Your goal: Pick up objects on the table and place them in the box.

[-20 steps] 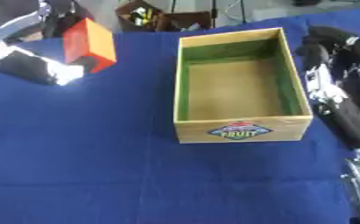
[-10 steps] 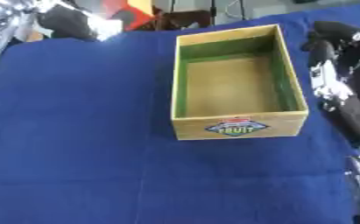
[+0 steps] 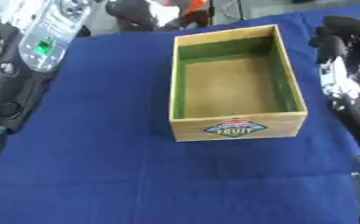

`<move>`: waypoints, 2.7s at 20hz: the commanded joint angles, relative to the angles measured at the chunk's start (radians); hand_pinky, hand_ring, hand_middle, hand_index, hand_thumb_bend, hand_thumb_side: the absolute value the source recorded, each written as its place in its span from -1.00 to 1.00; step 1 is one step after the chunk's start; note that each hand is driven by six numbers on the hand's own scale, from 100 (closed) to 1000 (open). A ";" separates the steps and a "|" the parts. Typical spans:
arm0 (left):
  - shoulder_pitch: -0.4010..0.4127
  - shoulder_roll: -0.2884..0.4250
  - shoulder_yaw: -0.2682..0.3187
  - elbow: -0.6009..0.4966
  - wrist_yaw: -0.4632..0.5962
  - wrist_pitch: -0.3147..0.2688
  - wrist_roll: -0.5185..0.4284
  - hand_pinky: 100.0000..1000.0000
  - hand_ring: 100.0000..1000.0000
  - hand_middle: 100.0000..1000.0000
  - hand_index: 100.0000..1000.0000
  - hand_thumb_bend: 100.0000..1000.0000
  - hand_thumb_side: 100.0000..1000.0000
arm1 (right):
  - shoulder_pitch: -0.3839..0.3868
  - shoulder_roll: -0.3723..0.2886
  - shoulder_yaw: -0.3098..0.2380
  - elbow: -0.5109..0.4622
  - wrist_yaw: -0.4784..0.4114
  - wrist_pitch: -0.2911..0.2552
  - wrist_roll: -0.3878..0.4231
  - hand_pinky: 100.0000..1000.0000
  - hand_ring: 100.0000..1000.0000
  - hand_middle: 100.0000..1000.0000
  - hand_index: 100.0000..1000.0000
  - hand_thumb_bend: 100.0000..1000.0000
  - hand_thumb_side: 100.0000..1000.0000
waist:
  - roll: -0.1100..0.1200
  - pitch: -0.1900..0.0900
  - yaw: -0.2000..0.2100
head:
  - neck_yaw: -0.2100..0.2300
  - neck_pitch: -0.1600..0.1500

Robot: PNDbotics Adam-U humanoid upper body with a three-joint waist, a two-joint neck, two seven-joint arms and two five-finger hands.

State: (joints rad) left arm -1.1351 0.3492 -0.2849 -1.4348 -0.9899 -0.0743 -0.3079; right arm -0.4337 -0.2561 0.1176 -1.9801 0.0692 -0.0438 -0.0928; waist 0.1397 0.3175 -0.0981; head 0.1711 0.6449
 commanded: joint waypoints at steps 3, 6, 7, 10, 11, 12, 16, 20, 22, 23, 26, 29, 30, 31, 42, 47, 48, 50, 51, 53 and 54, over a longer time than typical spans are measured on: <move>-0.029 -0.064 0.009 0.061 -0.080 -0.020 0.064 -0.68 -0.44 -0.61 -0.14 -1.00 -0.49 | -0.024 -0.007 -0.001 -0.020 -0.008 -0.008 -0.013 0.95 0.66 0.11 0.55 -1.00 -0.07 | -0.009 -0.011 -0.011 | 0.016 -0.019; -0.026 -0.089 0.002 0.090 -0.127 -0.039 0.089 -0.67 -0.44 -0.61 -0.14 -1.00 -0.47 | -0.028 -0.006 -0.002 -0.020 -0.010 -0.011 -0.019 0.95 0.66 0.10 0.55 -1.00 -0.08 | -0.007 -0.006 -0.017 | 0.019 -0.023; -0.021 -0.101 -0.001 0.103 -0.143 -0.048 0.095 -0.68 -0.44 -0.61 -0.15 -1.00 -0.47 | -0.029 -0.006 -0.002 -0.020 -0.010 -0.012 -0.020 0.95 0.66 0.10 0.55 -1.00 -0.08 | -0.007 -0.004 -0.018 | 0.020 -0.024; -0.011 -0.129 -0.004 0.138 -0.192 -0.073 0.112 -0.68 -0.45 -0.62 -0.15 -1.00 -0.44 | -0.031 -0.006 -0.001 -0.020 -0.010 -0.013 -0.020 0.95 0.66 0.10 0.55 -1.00 -0.07 | -0.006 0.000 -0.021 | 0.019 -0.027; -0.009 -0.136 -0.004 0.149 -0.208 -0.080 0.118 -0.67 -0.45 -0.62 -0.15 -1.00 -0.43 | -0.032 -0.006 -0.001 -0.020 -0.010 -0.013 -0.020 0.95 0.66 0.10 0.55 -1.00 -0.07 | -0.006 0.001 -0.022 | 0.019 -0.028; -0.005 -0.145 -0.005 0.159 -0.223 -0.089 0.123 -0.67 -0.44 -0.62 -0.15 -1.00 -0.42 | -0.033 -0.005 -0.001 -0.020 -0.010 -0.013 -0.020 0.95 0.66 0.11 0.55 -1.00 -0.07 | -0.006 0.003 -0.024 | 0.018 -0.030; 0.006 -0.169 -0.008 0.196 -0.272 -0.116 0.143 -0.66 -0.44 -0.62 -0.15 -1.00 -0.40 | -0.035 -0.004 0.000 -0.020 -0.010 -0.013 -0.019 0.95 0.67 0.10 0.55 -1.00 -0.07 | -0.007 0.007 -0.027 | 0.017 -0.033; 0.019 -0.186 -0.013 0.238 -0.305 -0.136 0.151 -0.64 -0.44 -0.61 -0.14 -1.00 -0.38 | -0.038 -0.004 0.000 -0.020 -0.010 -0.014 -0.017 0.95 0.67 0.10 0.55 -1.00 -0.07 | -0.007 0.010 -0.028 | 0.017 -0.036; 0.025 -0.193 -0.015 0.256 -0.319 -0.143 0.154 -0.64 -0.43 -0.61 -0.14 -1.00 -0.37 | -0.039 -0.004 0.001 -0.020 -0.010 -0.014 -0.016 0.95 0.67 0.10 0.55 -1.00 -0.07 | -0.007 0.012 -0.028 | 0.017 -0.037; 0.026 -0.195 -0.015 0.263 -0.326 -0.146 0.156 -0.64 -0.43 -0.61 -0.14 -1.00 -0.37 | -0.039 -0.004 0.001 -0.020 -0.011 -0.014 -0.016 0.95 0.67 0.10 0.55 -1.00 -0.07 | -0.007 0.013 -0.028 | 0.017 -0.037; 0.028 -0.200 -0.016 0.279 -0.342 -0.153 0.162 -0.63 -0.43 -0.61 -0.14 -1.00 -0.36 | -0.040 -0.005 0.001 -0.020 -0.011 -0.015 -0.016 0.95 0.67 0.10 0.55 -1.00 -0.07 | -0.007 0.015 -0.030 | 0.017 -0.037; 0.028 -0.202 -0.015 0.286 -0.349 -0.157 0.169 -0.63 -0.43 -0.61 -0.14 -1.00 -0.36 | -0.040 -0.005 0.001 -0.020 -0.011 -0.015 -0.015 0.95 0.67 0.10 0.55 -1.00 -0.07 | -0.007 0.016 -0.030 | 0.017 -0.037; 0.028 -0.202 -0.015 0.288 -0.350 -0.157 0.170 -0.63 -0.43 -0.61 -0.14 -1.00 -0.36 | -0.040 -0.005 0.001 -0.020 -0.011 -0.015 -0.015 0.95 0.67 0.10 0.55 -1.00 -0.07 | -0.007 0.016 -0.030 | 0.017 -0.037; 0.028 -0.202 -0.015 0.289 -0.351 -0.158 0.171 -0.35 -0.21 -0.41 0.10 -1.00 -0.28 | -0.040 -0.005 0.001 -0.020 -0.011 -0.015 -0.015 0.95 0.67 0.10 0.55 -1.00 -0.07 | -0.006 0.016 -0.030 | 0.017 -0.037; 0.026 -0.195 0.001 0.264 -0.382 -0.156 0.179 0.26 0.55 0.53 1.00 -0.07 0.39 | -0.034 -0.002 0.000 -0.020 -0.011 -0.013 -0.018 0.96 0.67 0.10 0.55 -1.00 -0.07 | -0.004 0.013 -0.028 | 0.014 -0.036; 0.032 -0.190 0.005 0.245 -0.385 -0.124 0.214 0.24 0.55 0.52 1.00 0.08 0.53 | -0.030 -0.002 -0.001 -0.020 -0.012 -0.012 -0.019 0.96 0.67 0.10 0.55 -1.00 -0.08 | -0.004 0.009 -0.025 | 0.012 -0.035; 0.034 -0.189 0.007 0.238 -0.377 -0.123 0.219 0.22 0.53 0.49 1.00 0.03 0.50 | -0.030 -0.002 -0.001 -0.020 -0.012 -0.012 -0.019 0.96 0.67 0.10 0.55 -1.00 -0.08 | -0.004 0.008 -0.024 | 0.012 -0.036; 0.037 -0.186 0.017 0.213 -0.356 -0.115 0.232 0.18 0.49 0.44 0.97 -0.07 0.44 | -0.029 -0.002 -0.002 -0.020 -0.012 -0.012 -0.020 0.96 0.67 0.10 0.55 -1.00 -0.08 | -0.006 0.007 -0.022 | 0.009 -0.036; 0.039 -0.182 0.023 0.195 -0.342 -0.108 0.241 0.15 0.47 0.41 0.94 -0.10 0.42 | -0.029 -0.002 -0.002 -0.020 -0.012 -0.012 -0.021 0.96 0.67 0.10 0.55 -1.00 -0.08 | -0.007 0.006 -0.022 | 0.008 -0.036; 0.042 -0.175 0.045 0.153 -0.314 -0.087 0.265 0.07 0.40 0.33 0.90 -0.19 0.39 | -0.029 -0.002 -0.004 -0.020 -0.011 -0.012 -0.024 0.96 0.67 0.10 0.55 -1.00 -0.08 | -0.009 0.004 -0.018 | 0.005 -0.034; 0.047 -0.170 0.051 0.130 -0.299 -0.077 0.278 0.06 0.40 0.32 0.89 -0.20 0.39 | -0.029 -0.002 -0.005 -0.020 -0.011 -0.012 -0.025 0.96 0.67 0.10 0.55 -1.00 -0.08 | -0.009 0.004 -0.017 | 0.003 -0.033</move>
State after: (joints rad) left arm -1.0748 0.1530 -0.2562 -1.2634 -1.3083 -0.1616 -0.0472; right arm -0.4567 -0.2513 0.1172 -1.9801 0.0637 -0.0555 -0.1132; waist 0.1408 0.3495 -0.1157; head 0.1776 0.6171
